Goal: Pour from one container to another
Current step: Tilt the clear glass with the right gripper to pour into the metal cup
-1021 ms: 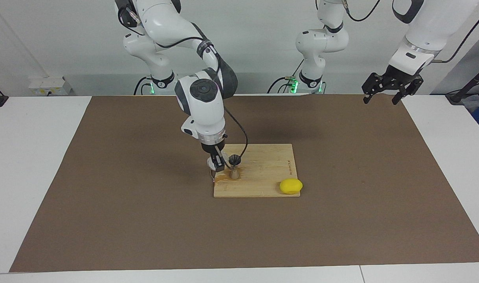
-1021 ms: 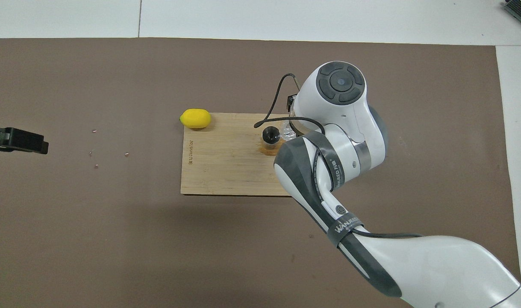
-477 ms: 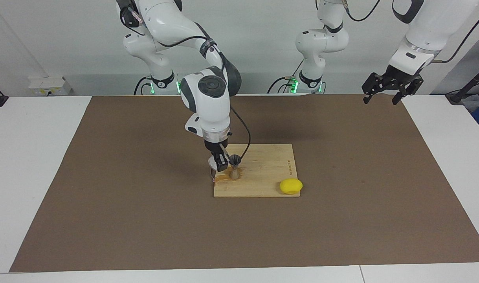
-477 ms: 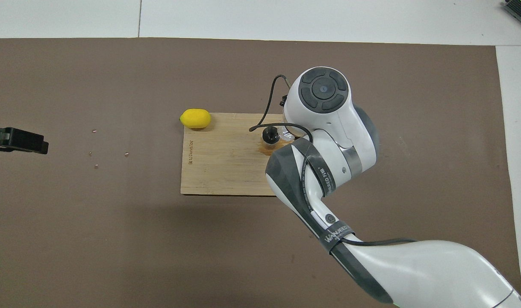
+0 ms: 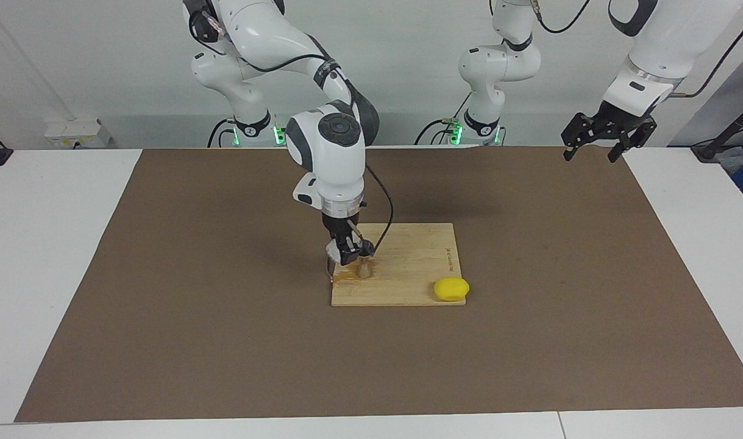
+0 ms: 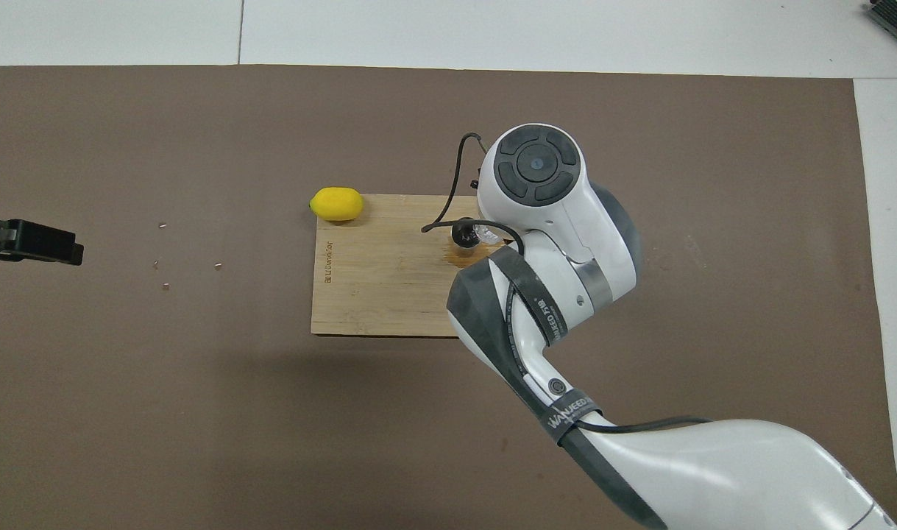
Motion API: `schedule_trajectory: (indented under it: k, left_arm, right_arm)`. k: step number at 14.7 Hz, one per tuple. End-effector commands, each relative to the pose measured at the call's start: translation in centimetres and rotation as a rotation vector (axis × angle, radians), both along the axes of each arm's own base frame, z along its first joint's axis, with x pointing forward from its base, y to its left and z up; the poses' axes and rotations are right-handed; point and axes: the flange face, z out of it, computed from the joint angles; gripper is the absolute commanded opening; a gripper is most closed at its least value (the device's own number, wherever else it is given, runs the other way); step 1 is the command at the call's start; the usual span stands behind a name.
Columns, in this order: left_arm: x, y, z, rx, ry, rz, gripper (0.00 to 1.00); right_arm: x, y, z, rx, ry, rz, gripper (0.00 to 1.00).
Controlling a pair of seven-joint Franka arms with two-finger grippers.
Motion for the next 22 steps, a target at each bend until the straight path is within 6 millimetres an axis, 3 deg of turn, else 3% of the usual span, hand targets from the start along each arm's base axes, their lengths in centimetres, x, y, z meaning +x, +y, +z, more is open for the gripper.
schedule_trajectory:
  k: [1, 8, 22]
  left_arm:
    - [-0.7, 0.0, 0.1, -0.010, -0.001, -0.003, 1.00]
    - [-0.7, 0.0, 0.1, -0.010, -0.001, -0.003, 1.00]
    - [-0.7, 0.0, 0.1, -0.010, -0.001, -0.003, 1.00]
  right_arm:
    - [0.4, 0.3, 0.2, -0.029, -0.020, 0.000, 0.00]
    - [-0.1, 1.5, 0.2, -0.064, -0.046, 0.041, 0.00]
    - [-0.3, 1.9, 0.1, -0.070, -0.047, 0.057, 0.00]
